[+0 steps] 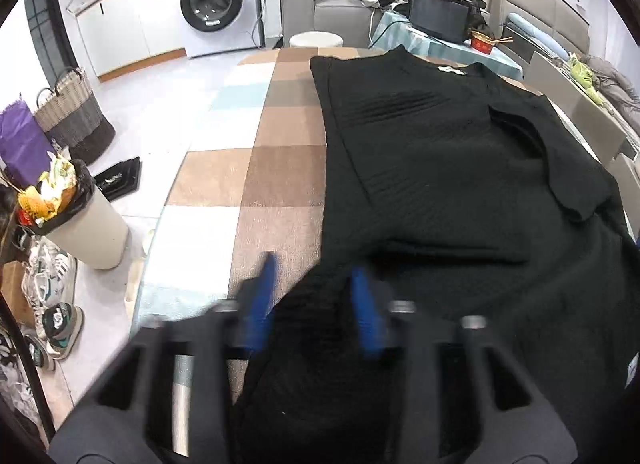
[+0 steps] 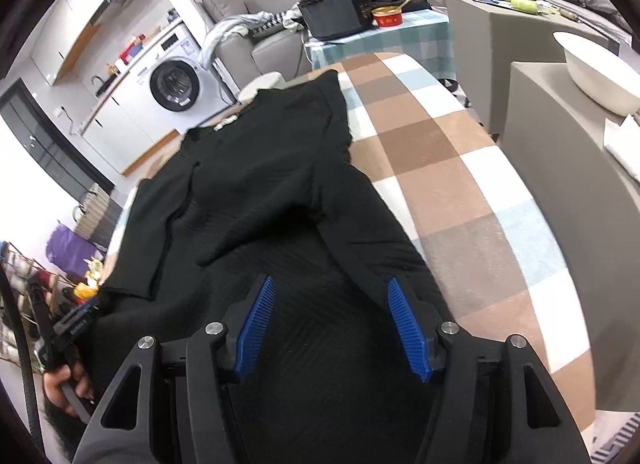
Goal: Fold small clothes
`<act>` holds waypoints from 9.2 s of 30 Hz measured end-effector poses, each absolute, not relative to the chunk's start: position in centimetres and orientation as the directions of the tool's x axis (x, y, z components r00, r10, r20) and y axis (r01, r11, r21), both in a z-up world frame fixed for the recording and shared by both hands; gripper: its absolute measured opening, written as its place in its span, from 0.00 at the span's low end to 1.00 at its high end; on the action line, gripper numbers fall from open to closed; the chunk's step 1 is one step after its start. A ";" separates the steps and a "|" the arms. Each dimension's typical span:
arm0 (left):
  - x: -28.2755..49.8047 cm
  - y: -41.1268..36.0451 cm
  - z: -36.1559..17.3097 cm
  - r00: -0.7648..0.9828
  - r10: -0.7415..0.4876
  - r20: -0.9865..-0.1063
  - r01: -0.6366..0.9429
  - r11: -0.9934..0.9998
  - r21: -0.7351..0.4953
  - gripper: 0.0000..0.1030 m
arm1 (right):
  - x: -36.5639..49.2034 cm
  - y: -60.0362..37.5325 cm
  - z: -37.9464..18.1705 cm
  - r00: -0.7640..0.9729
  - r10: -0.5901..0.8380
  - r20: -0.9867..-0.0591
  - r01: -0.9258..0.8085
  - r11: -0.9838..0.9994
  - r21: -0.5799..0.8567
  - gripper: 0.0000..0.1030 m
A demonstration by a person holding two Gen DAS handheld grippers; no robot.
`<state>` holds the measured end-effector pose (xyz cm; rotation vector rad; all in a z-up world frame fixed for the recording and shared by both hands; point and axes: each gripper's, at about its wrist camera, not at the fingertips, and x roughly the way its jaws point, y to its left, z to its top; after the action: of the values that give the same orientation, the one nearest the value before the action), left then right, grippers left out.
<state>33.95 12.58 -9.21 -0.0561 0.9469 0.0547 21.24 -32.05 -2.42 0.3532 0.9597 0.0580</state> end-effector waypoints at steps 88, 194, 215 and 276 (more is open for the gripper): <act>12.3 12.5 -4.4 0.736 -0.118 -0.667 -0.002 0.984 -0.176 0.07 | 4.3 -35.7 -0.5 0.761 0.261 -0.593 -0.125 0.957 0.261 0.10; 21.3 15.0 -10.5 0.609 -0.126 -0.783 -0.068 0.975 -0.210 0.15 | 14.2 -35.2 -7.0 0.537 0.252 -0.805 -0.067 0.964 0.257 0.18; 8.1 16.2 -7.8 0.606 -0.120 -0.786 -0.113 0.965 -0.235 0.52 | 4.6 -36.4 -6.0 0.441 0.344 -0.829 -0.116 0.938 0.327 0.63; 22.2 17.1 -6.4 0.670 -0.241 -0.703 -0.104 0.906 -0.410 0.09 | 19.0 -37.3 -5.3 0.610 0.408 -0.680 0.029 0.845 0.534 0.10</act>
<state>22.23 17.12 -6.36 -0.4424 0.8407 -0.0799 18.97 -37.26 -5.27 0.5364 0.8981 0.2313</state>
